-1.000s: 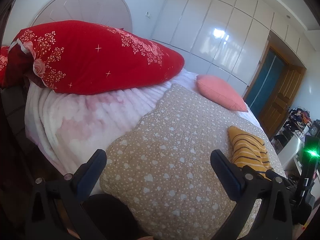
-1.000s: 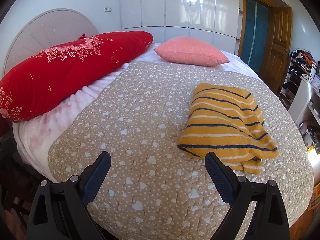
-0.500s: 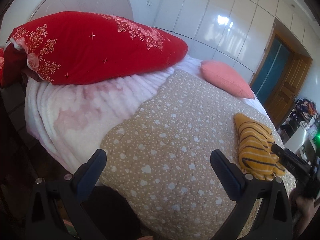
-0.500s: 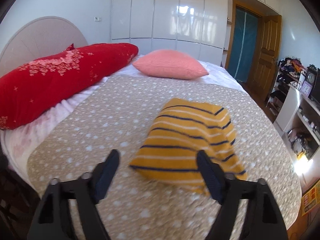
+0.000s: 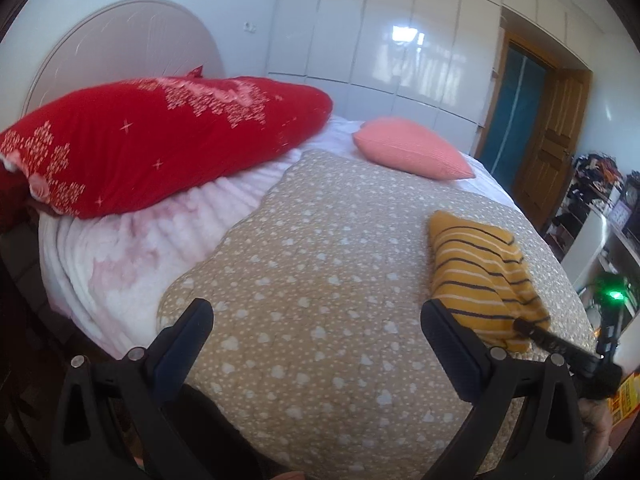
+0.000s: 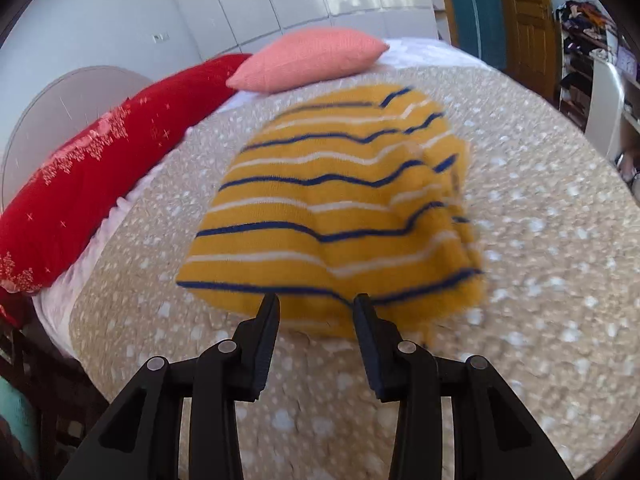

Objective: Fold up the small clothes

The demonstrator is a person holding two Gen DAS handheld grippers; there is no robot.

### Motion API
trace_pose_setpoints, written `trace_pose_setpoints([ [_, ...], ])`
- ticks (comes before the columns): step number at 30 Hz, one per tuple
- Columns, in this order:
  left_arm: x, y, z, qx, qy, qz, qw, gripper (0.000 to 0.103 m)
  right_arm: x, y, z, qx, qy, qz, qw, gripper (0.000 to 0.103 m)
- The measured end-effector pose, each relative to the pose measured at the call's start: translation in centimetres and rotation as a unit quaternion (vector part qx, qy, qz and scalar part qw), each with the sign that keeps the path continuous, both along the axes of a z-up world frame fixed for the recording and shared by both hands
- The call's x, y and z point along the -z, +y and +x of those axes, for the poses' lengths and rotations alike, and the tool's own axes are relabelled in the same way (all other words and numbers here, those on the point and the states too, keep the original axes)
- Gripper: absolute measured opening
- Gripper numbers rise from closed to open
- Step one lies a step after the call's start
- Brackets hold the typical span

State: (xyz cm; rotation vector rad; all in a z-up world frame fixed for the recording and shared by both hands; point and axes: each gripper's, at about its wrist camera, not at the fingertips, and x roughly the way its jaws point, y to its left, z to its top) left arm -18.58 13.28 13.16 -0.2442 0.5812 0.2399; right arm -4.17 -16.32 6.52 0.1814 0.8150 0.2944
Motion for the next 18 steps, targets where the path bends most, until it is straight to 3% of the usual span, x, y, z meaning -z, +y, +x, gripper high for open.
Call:
trace_pose_setpoints([
  [4, -0.7, -2.3, 0.5, 0.019, -0.007, 0.006, 0.9998, 0.103, -3.1, -2.0, 0.1, 0.026, -0.052, 0.023, 0.998, 0.057],
  [6, -1.2, -3.2, 0.4, 0.026, -0.018, 0.010, 0.9995, 0.103, -2.8, -2.4, 1.2, 0.032, -0.048, 0.033, 0.998, 0.058],
  [8, -2.1, -4.1, -0.1, 0.029, -0.034, 0.022, 0.9988, 0.103, -0.8, -2.6, 2.9, 0.033, -0.013, 0.036, 0.999, 0.061],
  [10, -3.1, -4.7, -0.8, 0.029, -0.054, 0.036, 0.9975, 0.103, 2.8, -2.7, 4.3, 0.026, 0.070, 0.022, 0.997, 0.062],
  [11, -3.6, -5.0, -1.2, 0.026, -0.066, 0.044, 0.9965, 0.103, 3.3, -2.9, 3.9, 0.026, 0.073, 0.027, 0.997, 0.062],
  [15, -5.9, -5.6, -2.6, 0.005, -0.118, 0.070, 0.9905, 0.103, 1.8, -4.8, 0.0, 0.020, 0.046, 0.040, 0.998, 0.062],
  [18, -7.7, -6.1, -2.4, 0.027, -0.144, 0.063, 0.9872, 0.103, -1.8, -6.5, -3.7, 0.014, -0.008, -0.009, 1.000, 0.065],
])
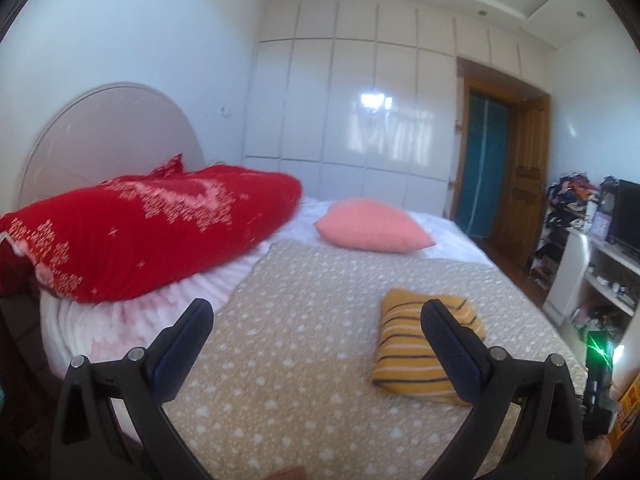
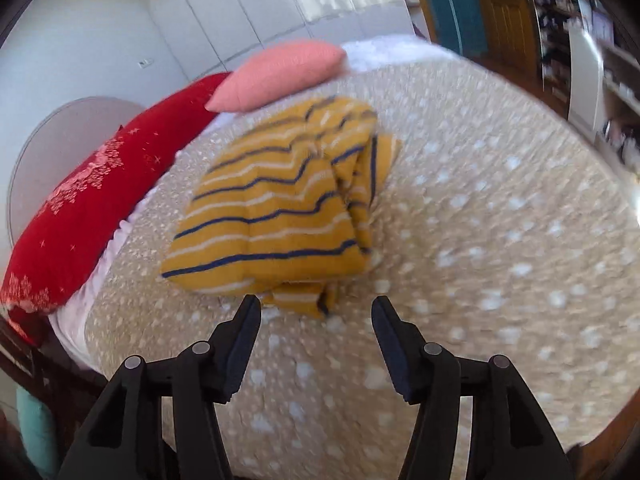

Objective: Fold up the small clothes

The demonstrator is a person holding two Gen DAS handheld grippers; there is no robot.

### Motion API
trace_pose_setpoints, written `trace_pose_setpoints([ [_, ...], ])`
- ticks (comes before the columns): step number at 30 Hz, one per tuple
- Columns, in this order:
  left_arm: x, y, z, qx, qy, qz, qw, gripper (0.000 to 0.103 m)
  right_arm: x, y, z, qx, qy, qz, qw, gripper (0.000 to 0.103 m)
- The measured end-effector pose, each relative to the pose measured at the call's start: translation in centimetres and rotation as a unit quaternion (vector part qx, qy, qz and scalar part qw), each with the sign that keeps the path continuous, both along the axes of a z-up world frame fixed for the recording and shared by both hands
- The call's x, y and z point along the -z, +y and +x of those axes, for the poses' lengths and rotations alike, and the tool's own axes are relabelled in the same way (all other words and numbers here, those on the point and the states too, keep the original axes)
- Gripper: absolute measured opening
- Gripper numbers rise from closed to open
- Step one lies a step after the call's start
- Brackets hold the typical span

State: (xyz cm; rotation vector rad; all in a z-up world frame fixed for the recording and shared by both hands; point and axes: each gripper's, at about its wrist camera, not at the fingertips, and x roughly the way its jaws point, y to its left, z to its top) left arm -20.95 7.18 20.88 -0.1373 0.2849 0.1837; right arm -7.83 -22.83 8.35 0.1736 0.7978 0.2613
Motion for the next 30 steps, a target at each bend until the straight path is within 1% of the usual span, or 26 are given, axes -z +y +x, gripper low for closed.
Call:
trace_pose_setpoints([
  [1, -0.6, -0.5, 0.2, 0.010, -0.003, 0.003, 0.9999, 0.103, -1.2, -0.6, -1.0, 0.002, -0.018, -0.026, 0.999, 0.066],
  [2, -0.9, -0.9, 0.3, 0.017, -0.003, 0.006, 0.9998, 0.103, -2.1, -1.2, -1.6, 0.007, -0.034, -0.052, 0.998, 0.069],
  [3, -1.3, -1.5, 0.4, 0.029, -0.005, 0.011, 0.9995, 0.103, -3.5, -2.0, -2.6, 0.017, -0.057, -0.093, 0.994, 0.073],
  [4, -1.5, -2.2, 0.5, 0.041, -0.004, 0.017, 0.9990, 0.103, -4.5, -3.0, -3.1, 0.029, -0.073, -0.126, 0.989, 0.075],
  [5, -1.5, -2.8, 0.7, 0.052, 0.000, 0.023, 0.9984, 0.103, -5.1, -3.5, -3.6, 0.040, -0.083, -0.150, 0.984, 0.080],
  [6, -1.4, -3.6, 1.0, 0.062, 0.009, 0.032, 0.9975, 0.103, -5.7, -4.2, -4.1, 0.055, -0.094, -0.183, 0.977, 0.082],
  [7, -1.0, -4.5, 1.4, 0.065, 0.021, 0.041, 0.9968, 0.103, -6.4, -4.9, -4.6, 0.071, -0.103, -0.219, 0.968, 0.083],
  [9, -0.1, -6.0, 2.0, 0.069, 0.049, 0.057, 0.9948, 0.103, -6.7, -5.2, -5.0, 0.082, -0.108, -0.245, 0.960, 0.083],
  [11, 1.2, -7.5, 2.8, 0.071, 0.080, 0.083, 0.9907, 0.103, -6.6, -5.5, -5.3, 0.079, -0.108, -0.241, 0.961, 0.084],
  [15, 3.5, -9.3, 3.4, 0.079, 0.123, 0.118, 0.9822, 0.103, -4.7, -4.2, -5.1, 0.051, -0.084, -0.186, 0.978, 0.085],
  [17, 4.4, -9.5, 3.6, 0.082, 0.137, 0.127, 0.9790, 0.103, -3.7, -3.1, -5.0, 0.040, -0.069, -0.173, 0.982, 0.085],
  [18, 4.8, -9.6, 3.6, 0.084, 0.144, 0.128, 0.9777, 0.103, -3.3, -2.7, -4.8, 0.036, -0.062, -0.165, 0.984, 0.085],
  [20, 5.4, -9.4, 3.7, 0.084, 0.154, 0.126, 0.9764, 0.103, -2.3, -1.5, -4.4, 0.023, -0.048, -0.135, 0.989, 0.085],
  [22, 5.9, -9.3, 3.8, 0.086, 0.164, 0.124, 0.9749, 0.103, -1.8, -0.3, -4.3, 0.007, -0.036, -0.102, 0.994, 0.085],
  [23, 6.1, -9.2, 3.8, 0.088, 0.168, 0.122, 0.9742, 0.103, -1.7, 0.2, -4.2, 0.002, -0.034, -0.095, 0.995, 0.085],
  [26, 6.7, -9.1, 4.0, 0.093, 0.180, 0.119, 0.9721, 0.103, -1.5, 1.8, -4.1, -0.005, -0.035, -0.097, 0.995, 0.085],
  [30, 7.4, -8.6, 4.2, 0.095, 0.192, 0.111, 0.9706, 0.103, -1.5, 2.3, -4.1, -0.005, -0.032, -0.089, 0.996, 0.085],
])
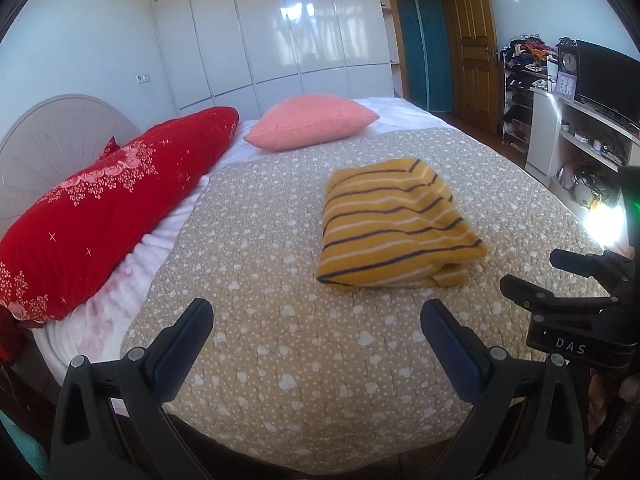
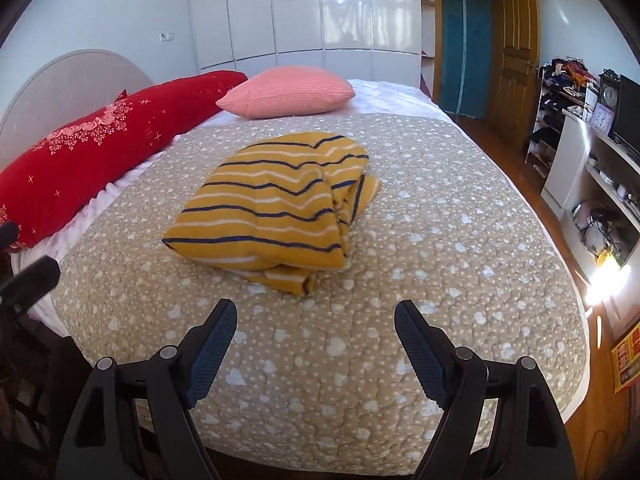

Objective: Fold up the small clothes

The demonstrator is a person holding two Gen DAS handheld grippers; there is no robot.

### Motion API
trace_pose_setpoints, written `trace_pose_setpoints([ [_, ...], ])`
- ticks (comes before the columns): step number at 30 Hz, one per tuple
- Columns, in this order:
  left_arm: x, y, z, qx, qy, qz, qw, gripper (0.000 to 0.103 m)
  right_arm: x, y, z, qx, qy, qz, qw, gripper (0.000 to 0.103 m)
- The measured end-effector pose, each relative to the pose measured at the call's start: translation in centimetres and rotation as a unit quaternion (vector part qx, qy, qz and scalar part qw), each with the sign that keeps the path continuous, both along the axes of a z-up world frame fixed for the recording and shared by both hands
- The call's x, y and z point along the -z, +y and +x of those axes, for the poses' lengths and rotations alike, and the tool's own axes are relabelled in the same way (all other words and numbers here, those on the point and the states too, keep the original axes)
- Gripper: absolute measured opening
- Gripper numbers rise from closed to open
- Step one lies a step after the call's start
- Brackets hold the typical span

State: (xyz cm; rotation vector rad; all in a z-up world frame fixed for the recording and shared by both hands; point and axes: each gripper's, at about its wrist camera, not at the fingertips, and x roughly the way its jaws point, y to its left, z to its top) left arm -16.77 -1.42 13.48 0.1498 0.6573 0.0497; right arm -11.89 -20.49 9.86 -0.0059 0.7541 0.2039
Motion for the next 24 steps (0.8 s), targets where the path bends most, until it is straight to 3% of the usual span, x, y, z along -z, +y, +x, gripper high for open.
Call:
trace_pose_setpoints([
  [24, 0.99, 0.39, 0.30, -0.012, 0.022, -0.006, 0.9997, 0.103, 0.39, 0.58, -0.25, -0.001, 0.001, -0.004, 1.000, 0.086],
])
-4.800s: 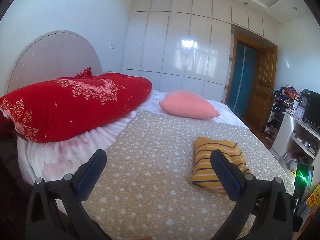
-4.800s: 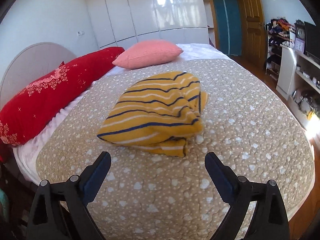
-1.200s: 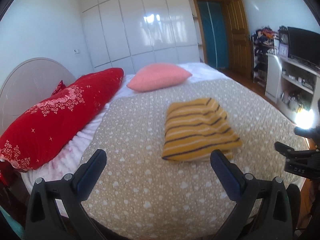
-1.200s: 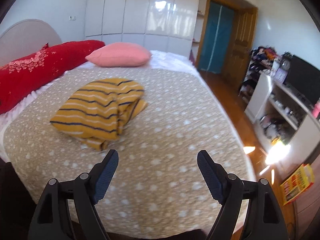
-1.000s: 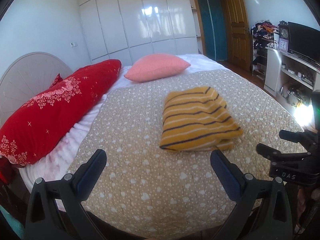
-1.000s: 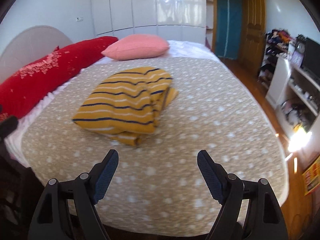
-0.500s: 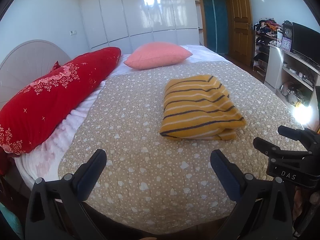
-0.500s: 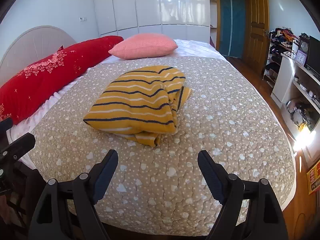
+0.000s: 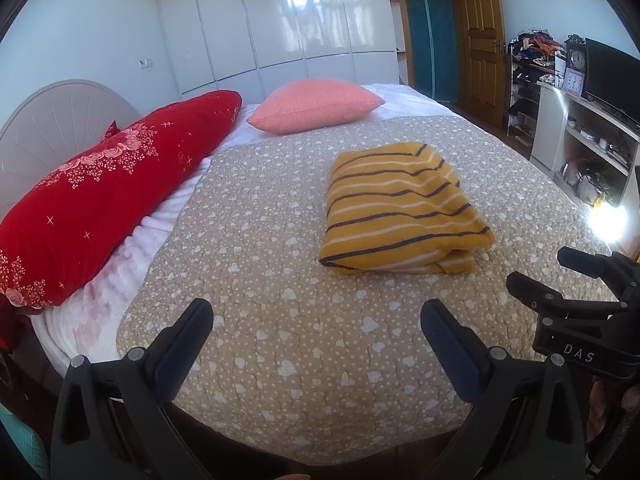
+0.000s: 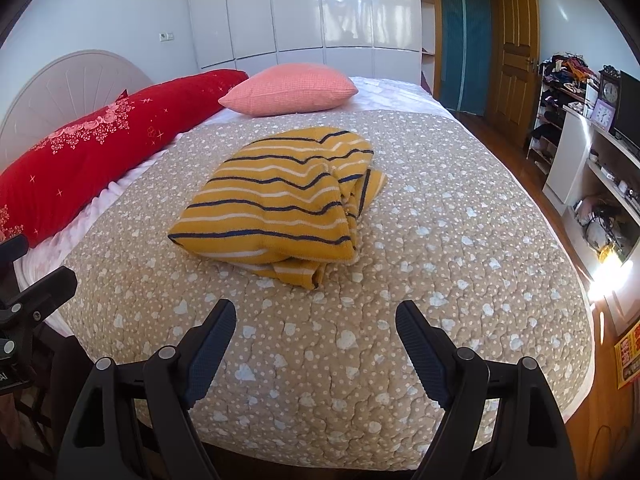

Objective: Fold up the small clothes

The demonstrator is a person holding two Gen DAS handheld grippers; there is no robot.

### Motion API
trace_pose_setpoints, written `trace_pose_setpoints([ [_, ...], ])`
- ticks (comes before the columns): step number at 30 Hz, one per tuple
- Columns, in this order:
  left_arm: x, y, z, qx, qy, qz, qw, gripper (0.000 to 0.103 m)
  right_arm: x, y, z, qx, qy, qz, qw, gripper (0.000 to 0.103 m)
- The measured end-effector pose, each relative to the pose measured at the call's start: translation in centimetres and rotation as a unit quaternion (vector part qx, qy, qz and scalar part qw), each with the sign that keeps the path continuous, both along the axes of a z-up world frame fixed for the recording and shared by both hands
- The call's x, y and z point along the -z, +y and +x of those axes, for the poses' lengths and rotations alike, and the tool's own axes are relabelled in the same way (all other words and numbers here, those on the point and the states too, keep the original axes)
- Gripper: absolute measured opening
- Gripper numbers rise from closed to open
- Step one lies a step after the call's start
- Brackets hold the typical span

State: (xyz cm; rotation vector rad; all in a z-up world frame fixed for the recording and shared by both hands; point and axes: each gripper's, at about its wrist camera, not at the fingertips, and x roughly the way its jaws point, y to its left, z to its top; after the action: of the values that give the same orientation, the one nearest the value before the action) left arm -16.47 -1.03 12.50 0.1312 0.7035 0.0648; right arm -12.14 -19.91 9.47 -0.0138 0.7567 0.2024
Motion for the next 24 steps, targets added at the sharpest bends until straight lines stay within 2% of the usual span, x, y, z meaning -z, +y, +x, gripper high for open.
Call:
trace_pose_setpoints([
  [16, 0.7, -0.1, 0.3, 0.005, 0.011, 0.002, 0.9999, 0.103, -0.4, 0.7, -0.3, -0.011, -0.010, 0.001, 1.000, 0.087],
  [24, 1.9, -0.1, 1.3, 0.013, 0.030, -0.010, 0.9994, 0.103, -0.3, 1.6, 0.1, -0.022, -0.011, 0.003, 1.000, 0.087],
])
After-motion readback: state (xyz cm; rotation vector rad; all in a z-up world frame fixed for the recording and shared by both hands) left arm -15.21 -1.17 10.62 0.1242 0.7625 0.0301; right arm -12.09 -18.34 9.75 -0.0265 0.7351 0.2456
